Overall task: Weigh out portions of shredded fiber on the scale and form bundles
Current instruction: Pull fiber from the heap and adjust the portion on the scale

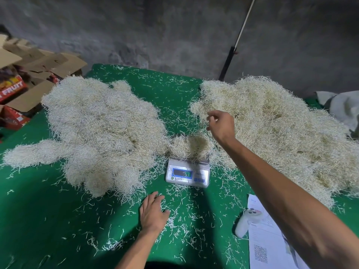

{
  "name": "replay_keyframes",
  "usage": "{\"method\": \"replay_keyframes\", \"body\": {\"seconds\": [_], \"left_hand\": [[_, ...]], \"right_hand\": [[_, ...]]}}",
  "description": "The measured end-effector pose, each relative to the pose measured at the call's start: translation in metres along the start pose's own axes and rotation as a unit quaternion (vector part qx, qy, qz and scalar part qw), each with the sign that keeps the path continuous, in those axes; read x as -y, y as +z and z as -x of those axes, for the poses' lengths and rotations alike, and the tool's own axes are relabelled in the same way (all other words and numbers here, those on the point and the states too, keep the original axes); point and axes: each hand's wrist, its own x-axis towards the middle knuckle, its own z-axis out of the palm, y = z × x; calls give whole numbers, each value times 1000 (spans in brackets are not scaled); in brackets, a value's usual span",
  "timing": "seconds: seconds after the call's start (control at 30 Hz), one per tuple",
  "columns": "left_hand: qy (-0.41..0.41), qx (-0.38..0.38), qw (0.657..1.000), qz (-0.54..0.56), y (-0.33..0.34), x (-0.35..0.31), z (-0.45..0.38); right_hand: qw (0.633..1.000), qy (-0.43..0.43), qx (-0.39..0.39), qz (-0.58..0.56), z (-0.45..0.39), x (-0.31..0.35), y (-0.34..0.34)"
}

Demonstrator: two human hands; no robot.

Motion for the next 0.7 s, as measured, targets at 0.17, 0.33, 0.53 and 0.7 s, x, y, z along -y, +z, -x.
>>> {"method": "replay_keyframes", "body": {"seconds": [0.17,0.33,0.53,0.7], "left_hand": [[-2,-1,1000,4,0,-1,-1],[0,-4,1000,-1,0,0,-2],[-1,2,1000,0,-2,-2,0],[-3,7,1000,9,-4,-3,1]], "right_hand": [[999,29,-14,-23,3,-10,-2],[998,34,-38,-40,5,-14,0],[998,52,-6,-19,11,-19,6],[998,61,-1,-21,14,-23,10]]}}
